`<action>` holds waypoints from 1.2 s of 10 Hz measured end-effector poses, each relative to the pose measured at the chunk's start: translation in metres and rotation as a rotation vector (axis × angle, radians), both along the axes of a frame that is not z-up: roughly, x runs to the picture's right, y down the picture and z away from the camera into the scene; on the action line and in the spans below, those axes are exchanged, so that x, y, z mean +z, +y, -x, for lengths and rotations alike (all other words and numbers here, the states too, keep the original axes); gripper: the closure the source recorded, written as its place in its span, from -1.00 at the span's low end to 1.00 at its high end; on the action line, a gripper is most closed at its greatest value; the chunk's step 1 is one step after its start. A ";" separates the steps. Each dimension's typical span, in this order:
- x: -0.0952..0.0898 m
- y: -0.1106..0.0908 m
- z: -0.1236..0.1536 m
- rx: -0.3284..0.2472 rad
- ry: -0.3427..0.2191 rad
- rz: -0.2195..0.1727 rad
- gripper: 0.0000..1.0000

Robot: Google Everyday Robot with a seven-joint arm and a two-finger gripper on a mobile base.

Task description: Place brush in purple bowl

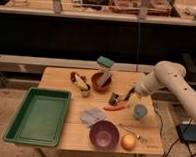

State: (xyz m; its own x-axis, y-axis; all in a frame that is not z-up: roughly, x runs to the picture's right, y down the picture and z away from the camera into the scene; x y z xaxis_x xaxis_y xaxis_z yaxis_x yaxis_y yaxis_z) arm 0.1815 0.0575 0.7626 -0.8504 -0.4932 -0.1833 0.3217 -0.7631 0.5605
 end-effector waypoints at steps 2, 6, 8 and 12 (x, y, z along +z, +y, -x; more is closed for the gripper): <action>0.010 -0.001 0.016 -0.001 0.022 -0.013 -0.60; 0.045 0.005 0.048 0.019 0.078 -0.004 -0.60; 0.062 0.013 0.056 0.024 0.085 0.004 -0.60; 0.104 0.040 0.056 0.037 0.116 0.020 -0.60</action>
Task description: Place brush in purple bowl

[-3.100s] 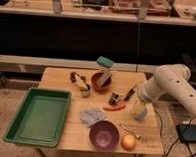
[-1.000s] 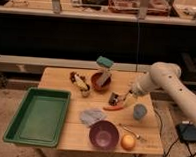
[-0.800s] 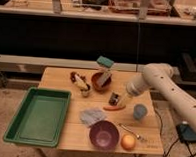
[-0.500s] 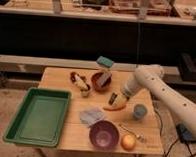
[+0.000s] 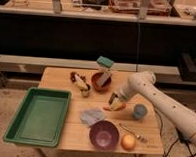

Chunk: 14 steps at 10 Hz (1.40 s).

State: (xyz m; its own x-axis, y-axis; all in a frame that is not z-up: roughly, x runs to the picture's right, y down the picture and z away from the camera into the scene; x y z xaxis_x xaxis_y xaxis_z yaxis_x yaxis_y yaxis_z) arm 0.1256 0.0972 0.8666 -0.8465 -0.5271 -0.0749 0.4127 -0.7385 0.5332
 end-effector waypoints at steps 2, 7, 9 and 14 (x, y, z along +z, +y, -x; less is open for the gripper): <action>0.013 0.006 0.001 0.003 0.017 0.003 -0.60; 0.040 0.003 -0.022 0.059 0.079 0.004 -0.60; 0.051 0.004 -0.027 0.077 0.092 0.007 -0.60; 0.062 0.000 -0.030 0.134 0.073 0.028 -0.13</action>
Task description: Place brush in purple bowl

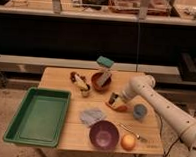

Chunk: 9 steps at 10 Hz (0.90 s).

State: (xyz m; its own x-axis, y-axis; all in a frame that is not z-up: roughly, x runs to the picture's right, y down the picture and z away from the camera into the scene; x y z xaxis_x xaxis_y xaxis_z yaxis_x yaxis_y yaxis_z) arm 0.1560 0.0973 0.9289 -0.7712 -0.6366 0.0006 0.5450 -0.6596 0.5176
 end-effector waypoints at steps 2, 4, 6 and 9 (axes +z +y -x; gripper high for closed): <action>0.001 -0.002 0.003 -0.003 -0.025 0.002 0.30; 0.000 -0.001 0.006 0.002 -0.056 0.004 0.70; -0.002 0.000 0.007 0.022 -0.091 0.001 0.98; -0.021 -0.012 -0.004 0.116 -0.199 -0.029 1.00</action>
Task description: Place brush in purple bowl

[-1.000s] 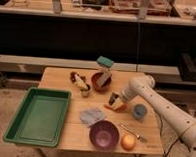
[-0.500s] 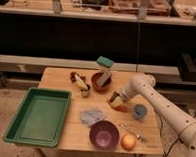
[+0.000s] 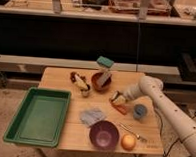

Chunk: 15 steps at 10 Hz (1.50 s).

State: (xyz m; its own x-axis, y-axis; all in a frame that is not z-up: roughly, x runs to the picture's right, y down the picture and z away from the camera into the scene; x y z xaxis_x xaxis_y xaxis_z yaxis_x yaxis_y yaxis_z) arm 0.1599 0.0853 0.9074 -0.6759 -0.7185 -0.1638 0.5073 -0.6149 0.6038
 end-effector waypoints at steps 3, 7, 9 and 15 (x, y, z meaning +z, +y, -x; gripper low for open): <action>-0.047 -0.030 -0.014 0.071 -0.128 -0.056 1.00; -0.097 -0.046 -0.023 0.082 -0.218 -0.138 1.00; -0.135 -0.044 -0.028 0.075 -0.235 -0.188 1.00; -0.251 0.016 0.052 -0.202 -0.239 -0.305 1.00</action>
